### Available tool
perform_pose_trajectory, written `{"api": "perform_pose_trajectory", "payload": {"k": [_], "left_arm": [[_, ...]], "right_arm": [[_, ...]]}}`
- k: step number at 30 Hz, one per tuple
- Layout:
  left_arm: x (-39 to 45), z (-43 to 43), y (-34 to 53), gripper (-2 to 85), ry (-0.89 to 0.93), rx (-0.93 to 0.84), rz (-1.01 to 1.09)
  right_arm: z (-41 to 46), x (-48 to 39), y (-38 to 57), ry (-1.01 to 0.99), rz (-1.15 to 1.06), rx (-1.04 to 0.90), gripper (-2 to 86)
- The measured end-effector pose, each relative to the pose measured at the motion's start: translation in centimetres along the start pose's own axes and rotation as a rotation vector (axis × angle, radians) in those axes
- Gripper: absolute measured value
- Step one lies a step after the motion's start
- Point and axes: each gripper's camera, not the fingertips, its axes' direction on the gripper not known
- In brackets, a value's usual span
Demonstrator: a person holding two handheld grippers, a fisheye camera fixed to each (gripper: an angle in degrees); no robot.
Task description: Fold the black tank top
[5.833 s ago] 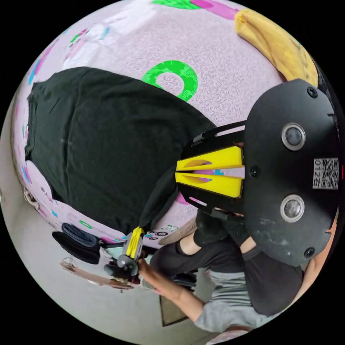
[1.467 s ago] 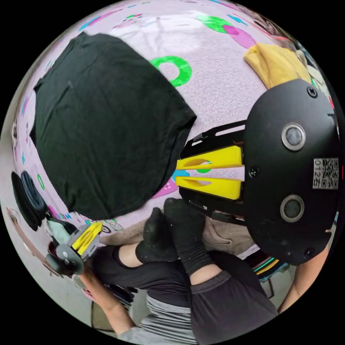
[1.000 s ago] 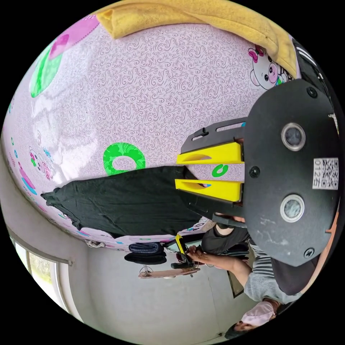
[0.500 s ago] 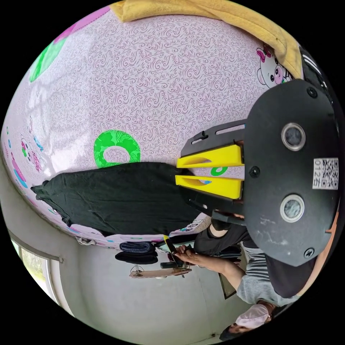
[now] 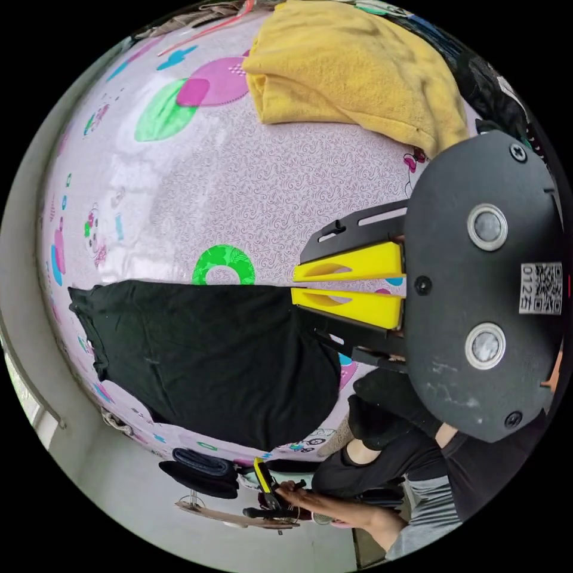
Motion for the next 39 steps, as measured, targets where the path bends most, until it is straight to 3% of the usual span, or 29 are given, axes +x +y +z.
{"api": "perform_pose_trajectory", "payload": {"k": [3,6,9,19,29,39], "left_arm": [[3.7,-1.7,0.4,0.6,0.019,0.09,0.116],[8.6,-0.6,-0.2,0.5,0.103,0.036,0.291],[12.1,1.0,-0.5,0.5,0.071,-0.029,0.393],[14.0,1.1,0.4,0.3,0.073,-0.161,0.51],[13.4,-0.1,-0.4,0.6,0.036,-0.09,0.416],[15.4,-1.1,0.7,0.5,-0.064,-0.109,0.543]], "right_arm": [[1.6,-4.0,2.5,0.059,-0.144,0.068,-0.6],[8.4,-7.2,3.2,-0.058,-0.272,-0.065,-0.7],[14.6,-9.0,4.8,-0.091,-0.352,-0.152,-0.8],[24.9,-1.8,10.9,-0.025,-0.454,-0.289,-0.8],[34.0,2.5,15.0,0.039,-0.573,-0.265,-0.8],[40.9,7.2,18.0,0.175,-0.692,-0.332,-0.8]]}}
